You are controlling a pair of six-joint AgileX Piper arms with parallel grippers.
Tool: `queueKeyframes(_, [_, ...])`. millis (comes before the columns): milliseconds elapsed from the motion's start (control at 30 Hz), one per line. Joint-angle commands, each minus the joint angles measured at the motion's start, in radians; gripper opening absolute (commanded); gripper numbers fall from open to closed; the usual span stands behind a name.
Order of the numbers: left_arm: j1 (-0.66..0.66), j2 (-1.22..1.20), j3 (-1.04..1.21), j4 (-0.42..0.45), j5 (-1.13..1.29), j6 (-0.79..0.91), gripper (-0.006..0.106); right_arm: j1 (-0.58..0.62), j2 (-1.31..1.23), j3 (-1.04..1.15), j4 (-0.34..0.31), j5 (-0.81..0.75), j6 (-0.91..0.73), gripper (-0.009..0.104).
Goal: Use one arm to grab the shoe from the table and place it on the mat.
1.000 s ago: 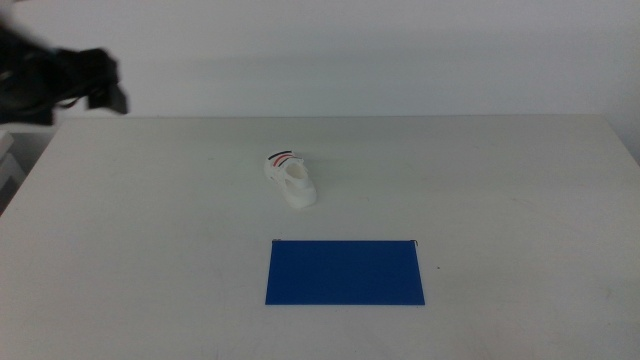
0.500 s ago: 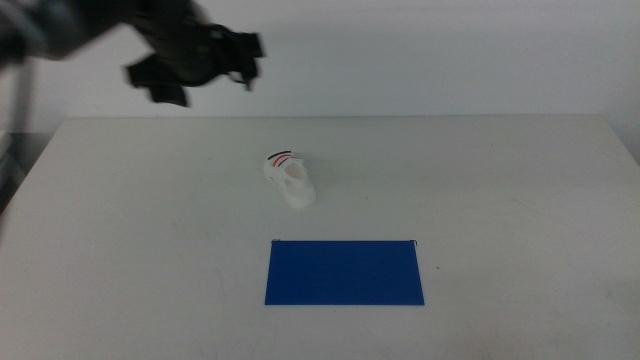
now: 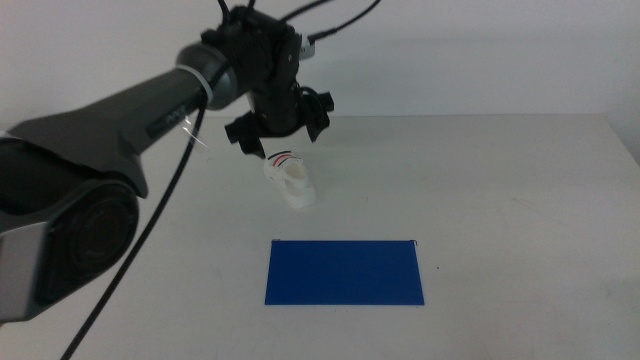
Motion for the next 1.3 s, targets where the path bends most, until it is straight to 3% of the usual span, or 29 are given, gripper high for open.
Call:
queueKeyframes(0, [-0.003, -0.047, -0.039, 0.001, -0.022, -0.028, 0.094, -0.002, 0.003, 0.005, -0.008, -0.073, -0.010, 0.078])
queueKeyframes(533, [-0.003, 0.045, -0.042, 0.003, -0.036, -0.086, 0.094, -0.002, 0.003, 0.005, -0.008, -0.073, -0.010, 0.078])
queueKeyframes(667, [-0.003, 0.045, -0.042, 0.001, -0.047, -0.086, 0.089, -0.002, 0.003, 0.005, -0.008, -0.073, -0.010, 0.078])
queueKeyframes(733, [-0.003, 0.045, -0.042, 0.001, -0.043, -0.086, 0.082, -0.002, 0.003, 0.005, -0.008, -0.073, -0.010, 0.078])
queueKeyframes(833, [-0.003, 0.045, -0.042, 0.003, -0.021, -0.085, 0.062, -0.002, 0.003, 0.005, -0.008, -0.073, -0.010, 0.078])
queueKeyframes(1033, [-0.003, 0.036, -0.047, -0.007, 0.027, -0.125, 0.004, -0.002, 0.003, 0.005, -0.008, -0.073, -0.010, 0.078])
queueKeyframes(1067, [-0.003, 0.030, -0.052, -0.008, 0.037, -0.131, -0.002, -0.002, 0.003, 0.005, -0.008, -0.073, -0.010, 0.078])
queueKeyframes(1267, [-0.007, -0.036, -0.094, -0.015, 0.128, -0.103, -0.001, -0.002, 0.003, 0.005, -0.008, -0.073, -0.010, 0.078])
